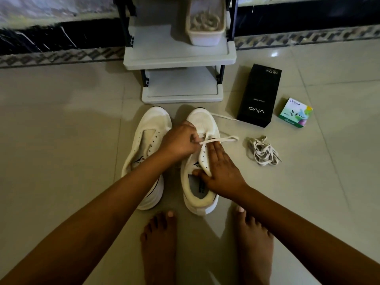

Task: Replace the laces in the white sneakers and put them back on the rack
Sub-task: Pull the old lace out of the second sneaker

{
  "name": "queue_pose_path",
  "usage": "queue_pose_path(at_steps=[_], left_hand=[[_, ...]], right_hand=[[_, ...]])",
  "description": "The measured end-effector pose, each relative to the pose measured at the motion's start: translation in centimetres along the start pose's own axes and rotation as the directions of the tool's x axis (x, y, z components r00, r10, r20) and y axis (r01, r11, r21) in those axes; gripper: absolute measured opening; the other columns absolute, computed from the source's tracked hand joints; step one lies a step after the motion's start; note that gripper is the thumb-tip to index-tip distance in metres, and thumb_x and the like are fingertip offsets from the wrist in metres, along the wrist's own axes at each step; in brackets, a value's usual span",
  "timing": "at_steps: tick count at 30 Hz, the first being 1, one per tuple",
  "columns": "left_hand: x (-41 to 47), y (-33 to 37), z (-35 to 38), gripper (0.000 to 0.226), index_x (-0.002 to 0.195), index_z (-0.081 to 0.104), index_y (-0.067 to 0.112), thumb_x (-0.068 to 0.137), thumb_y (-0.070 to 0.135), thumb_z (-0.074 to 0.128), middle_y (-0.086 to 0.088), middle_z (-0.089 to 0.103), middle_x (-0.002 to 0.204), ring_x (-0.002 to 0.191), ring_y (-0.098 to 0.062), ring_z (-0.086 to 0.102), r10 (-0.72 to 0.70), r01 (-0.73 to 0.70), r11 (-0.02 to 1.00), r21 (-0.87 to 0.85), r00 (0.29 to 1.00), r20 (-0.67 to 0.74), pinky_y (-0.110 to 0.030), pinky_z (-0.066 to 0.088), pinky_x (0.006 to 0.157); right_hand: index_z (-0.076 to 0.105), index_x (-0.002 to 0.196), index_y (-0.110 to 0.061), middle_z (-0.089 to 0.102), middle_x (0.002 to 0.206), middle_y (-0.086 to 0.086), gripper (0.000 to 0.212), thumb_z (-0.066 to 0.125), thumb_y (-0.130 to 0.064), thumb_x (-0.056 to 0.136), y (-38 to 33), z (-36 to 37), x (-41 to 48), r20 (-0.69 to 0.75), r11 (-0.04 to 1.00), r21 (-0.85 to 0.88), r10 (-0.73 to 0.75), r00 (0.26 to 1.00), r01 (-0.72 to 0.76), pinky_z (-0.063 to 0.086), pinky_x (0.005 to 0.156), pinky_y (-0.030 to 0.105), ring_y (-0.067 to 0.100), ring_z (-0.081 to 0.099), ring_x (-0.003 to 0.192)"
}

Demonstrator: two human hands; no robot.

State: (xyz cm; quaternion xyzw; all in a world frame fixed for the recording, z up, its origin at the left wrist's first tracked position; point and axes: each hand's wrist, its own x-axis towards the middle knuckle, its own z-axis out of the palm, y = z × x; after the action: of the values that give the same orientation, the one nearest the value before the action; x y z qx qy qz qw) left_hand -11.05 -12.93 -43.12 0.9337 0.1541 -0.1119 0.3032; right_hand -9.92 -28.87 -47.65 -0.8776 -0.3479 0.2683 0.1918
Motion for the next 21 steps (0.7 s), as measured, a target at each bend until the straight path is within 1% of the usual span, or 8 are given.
queue_pose_path(at_steps=[4, 6, 9, 13, 15, 17, 18, 21], left_hand=[[0.3, -0.1, 0.0, 0.007, 0.078, 0.074, 0.009, 0.074, 0.013, 0.07, -0.003, 0.063, 0.092, 0.092, -0.022, 0.062, 0.01, -0.01, 1.0, 0.004, 0.997, -0.083, -0.033, 0.049, 0.081], [-0.1, 0.5, -0.7, 0.003, 0.077, 0.072, 0.01, 0.077, 0.009, 0.069, 0.001, 0.061, 0.082, 0.085, -0.018, 0.061, -0.003, -0.008, 0.984, -0.175, 0.998, -0.065, -0.028, 0.047, 0.078], [-1.2, 2.1, -2.0, 0.014, 0.075, 0.067, 0.013, 0.084, 0.005, 0.061, 0.003, 0.064, 0.077, 0.08, -0.01, 0.059, -0.017, -0.002, 0.849, -0.528, 0.999, -0.03, -0.027, 0.047, 0.079], [-1.7, 2.8, -2.7, 0.018, 0.082, 0.066, 0.02, 0.086, 0.005, 0.059, 0.006, 0.065, 0.086, 0.085, -0.007, 0.058, -0.038, 0.04, 0.744, -0.666, 0.999, 0.018, -0.023, 0.045, 0.078], [-1.5, 2.3, -2.1, 0.019, 0.099, 0.067, 0.021, 0.084, 0.01, 0.064, 0.006, 0.061, 0.102, 0.101, -0.01, 0.055, -0.038, 0.063, 0.854, -0.517, 0.998, 0.06, -0.023, 0.046, 0.08], [-1.0, 1.3, -1.1, 0.03, 0.11, 0.067, 0.017, 0.08, 0.015, 0.07, -0.001, 0.057, 0.117, 0.111, -0.016, 0.052, -0.002, 0.01, 0.989, -0.147, 0.998, 0.056, -0.025, 0.044, 0.085], [-0.8, 0.8, -0.7, 0.029, 0.107, 0.069, 0.015, 0.078, 0.017, 0.072, -0.004, 0.057, 0.119, 0.111, -0.02, 0.054, 0.008, -0.007, 1.0, -0.028, 0.999, 0.038, -0.026, 0.043, 0.088], [-0.3, 0.5, 0.0, 0.014, 0.092, 0.073, 0.013, 0.079, 0.015, 0.069, -0.006, 0.06, 0.111, 0.1, -0.023, 0.059, -0.047, 0.049, 0.997, 0.063, 0.998, -0.037, -0.029, 0.045, 0.084]], right_hand=[[-0.012, 0.148, -0.01, -0.012, 0.158, 0.009, 0.091, 0.045, -0.054, 0.092, 0.1, 0.1, 0.1, -0.02, 1.0, 0.002, -0.013, 1.0, 0.013, -0.006, 0.113, 0.023, 0.018, -0.01, 0.146], [-0.012, 0.148, -0.011, -0.012, 0.158, 0.009, 0.092, 0.043, -0.057, 0.091, 0.2, 0.1, 0.1, -0.019, 1.0, 0.005, -0.012, 1.0, 0.012, -0.007, 0.112, 0.022, 0.018, -0.011, 0.146], [-0.015, 0.148, -0.012, -0.014, 0.158, 0.008, 0.096, 0.034, -0.066, 0.085, 0.3, 0.2, 0.1, -0.019, 1.0, 0.006, -0.006, 1.0, 0.007, -0.007, 0.111, 0.022, 0.018, -0.012, 0.145], [-0.012, 0.148, -0.011, -0.012, 0.158, 0.008, 0.103, 0.019, -0.076, 0.074, 0.2, 0.5, 0.2, -0.036, 1.0, 0.007, -0.001, 0.999, 0.002, -0.006, 0.113, 0.023, 0.019, -0.009, 0.146], [-0.011, 0.149, -0.011, -0.01, 0.158, 0.009, 0.098, 0.035, -0.069, 0.084, 0.1, 0.3, 0.1, -0.038, 1.0, 0.019, -0.017, 0.999, 0.017, -0.001, 0.118, 0.029, 0.02, -0.008, 0.146], [-0.007, 0.149, -0.01, -0.006, 0.158, 0.009, 0.094, 0.045, -0.059, 0.089, 0.0, 0.2, 0.0, -0.06, 0.999, 0.026, -0.034, 0.998, 0.035, 0.005, 0.12, 0.033, 0.021, -0.004, 0.146], [-0.006, 0.149, -0.009, -0.006, 0.158, 0.01, 0.093, 0.046, -0.057, 0.09, 0.0, 0.1, 0.0, -0.055, 0.999, 0.018, -0.031, 0.998, 0.032, 0.004, 0.119, 0.031, 0.021, -0.003, 0.146], [-0.007, 0.149, -0.009, -0.008, 0.158, 0.01, 0.091, 0.045, -0.055, 0.091, -0.1, 0.1, 0.0, -0.031, 1.0, -0.001, -0.014, 0.999, 0.014, -0.002, 0.116, 0.027, 0.021, -0.006, 0.146]])
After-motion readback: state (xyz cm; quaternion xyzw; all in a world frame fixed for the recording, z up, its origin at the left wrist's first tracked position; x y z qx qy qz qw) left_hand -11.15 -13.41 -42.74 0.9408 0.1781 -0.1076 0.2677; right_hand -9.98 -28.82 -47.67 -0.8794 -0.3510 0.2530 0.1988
